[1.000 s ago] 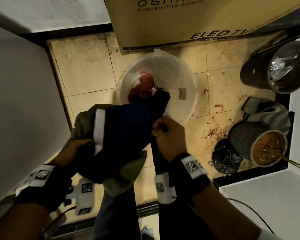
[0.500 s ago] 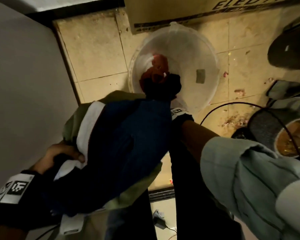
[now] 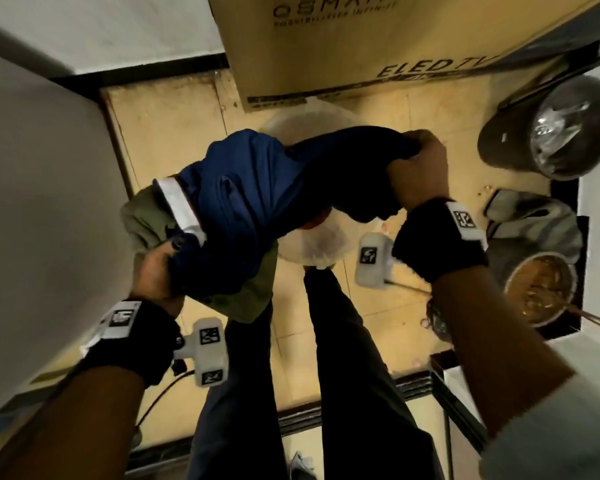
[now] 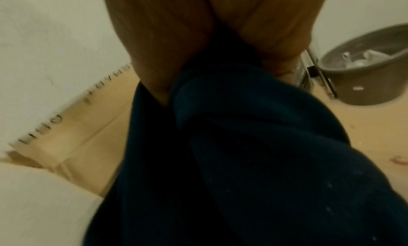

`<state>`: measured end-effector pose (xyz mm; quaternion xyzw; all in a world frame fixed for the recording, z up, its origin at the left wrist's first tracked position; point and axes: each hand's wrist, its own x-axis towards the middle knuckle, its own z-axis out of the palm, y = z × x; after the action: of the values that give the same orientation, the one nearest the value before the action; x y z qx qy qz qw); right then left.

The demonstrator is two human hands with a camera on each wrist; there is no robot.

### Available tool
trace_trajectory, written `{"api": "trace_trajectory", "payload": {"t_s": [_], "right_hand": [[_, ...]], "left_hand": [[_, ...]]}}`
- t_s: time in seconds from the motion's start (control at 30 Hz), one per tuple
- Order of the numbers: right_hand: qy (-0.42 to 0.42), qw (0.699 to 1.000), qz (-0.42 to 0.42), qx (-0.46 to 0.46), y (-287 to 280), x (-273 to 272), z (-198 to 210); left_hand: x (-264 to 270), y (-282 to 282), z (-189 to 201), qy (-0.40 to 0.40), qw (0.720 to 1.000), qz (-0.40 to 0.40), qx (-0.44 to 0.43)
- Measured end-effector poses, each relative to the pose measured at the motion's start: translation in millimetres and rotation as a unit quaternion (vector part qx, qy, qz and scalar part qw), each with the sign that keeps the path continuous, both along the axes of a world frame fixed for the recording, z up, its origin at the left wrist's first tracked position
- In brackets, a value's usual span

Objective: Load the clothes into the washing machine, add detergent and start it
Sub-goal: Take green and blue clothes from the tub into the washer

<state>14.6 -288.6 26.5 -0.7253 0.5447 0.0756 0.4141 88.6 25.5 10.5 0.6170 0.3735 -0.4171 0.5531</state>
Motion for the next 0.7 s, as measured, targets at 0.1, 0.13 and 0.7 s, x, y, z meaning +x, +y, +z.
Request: {"api": "trace_trajectory", "payload": {"t_s": [0.1,0.13,0.7], "right_hand": [[-0.115,0.987,-0.092,0.067,42,11,49],[-0.148,0.98,-0.088,0.095,61,16,70],[-0.233,0.954,0.151,0.112,144,55,230]], "left_hand": [[-1,-24,24,-0.01,0.999,-0.018,-0.026],[1,-33,39,-0.017,0.998,-0.034,-0.045],[9,-40,242,-0.326,0.941,0.053,-0.075]]}}
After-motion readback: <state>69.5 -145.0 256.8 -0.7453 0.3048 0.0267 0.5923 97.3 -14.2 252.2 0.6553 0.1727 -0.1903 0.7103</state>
